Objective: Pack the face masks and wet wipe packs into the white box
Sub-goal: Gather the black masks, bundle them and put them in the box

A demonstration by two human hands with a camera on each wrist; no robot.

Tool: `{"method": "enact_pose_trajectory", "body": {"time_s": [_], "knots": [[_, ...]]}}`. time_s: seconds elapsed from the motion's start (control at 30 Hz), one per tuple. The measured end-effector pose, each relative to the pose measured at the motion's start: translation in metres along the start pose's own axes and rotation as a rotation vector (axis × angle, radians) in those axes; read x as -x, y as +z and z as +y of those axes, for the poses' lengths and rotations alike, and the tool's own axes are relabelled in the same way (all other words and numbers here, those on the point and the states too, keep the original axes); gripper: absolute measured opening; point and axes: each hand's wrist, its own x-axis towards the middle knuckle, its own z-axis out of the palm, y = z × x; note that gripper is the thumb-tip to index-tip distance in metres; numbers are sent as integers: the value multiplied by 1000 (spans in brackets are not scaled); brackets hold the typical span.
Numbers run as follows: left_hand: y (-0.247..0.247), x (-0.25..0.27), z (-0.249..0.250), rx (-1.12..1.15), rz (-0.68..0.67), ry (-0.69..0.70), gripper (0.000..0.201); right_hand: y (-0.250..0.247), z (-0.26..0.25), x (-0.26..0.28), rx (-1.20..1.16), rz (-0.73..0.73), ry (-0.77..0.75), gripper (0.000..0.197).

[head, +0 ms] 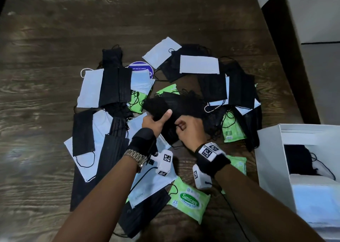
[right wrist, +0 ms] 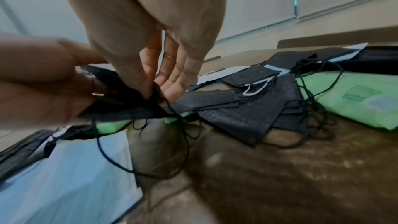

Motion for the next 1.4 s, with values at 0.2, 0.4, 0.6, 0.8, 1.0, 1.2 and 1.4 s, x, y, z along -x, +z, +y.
{"method": "enact_pose_trajectory", "body": {"time_s": [0.2, 0.4, 0.6, 0.8, 1.0, 1.2, 1.4], "knots": [[-2, -5, 5, -141, 153, 107, 30, 2, -1, -4, -105, -184, -87, 17], [-34, -11, 0, -225, 145, 184, 43, -4, 28, -56, 295, -89, -146, 30], [-56, -7, -6, -209, 116, 351, 79, 5, 34, -76, 775, -201, -209, 64], [-59, -10, -17, -307, 152, 322, 17, -5, 33, -78, 558, -71, -204, 24], [-52, -11, -16, -92, 163, 244, 13, -35, 20, -68, 69, 90, -102, 10], [-31, 8, 7, 153, 10, 211, 29, -41, -11, -36, -749, -197, 149, 24], [-12, 24, 13, 158, -93, 268, 48, -13, -1, -20, -460, -77, 189, 29]]}}
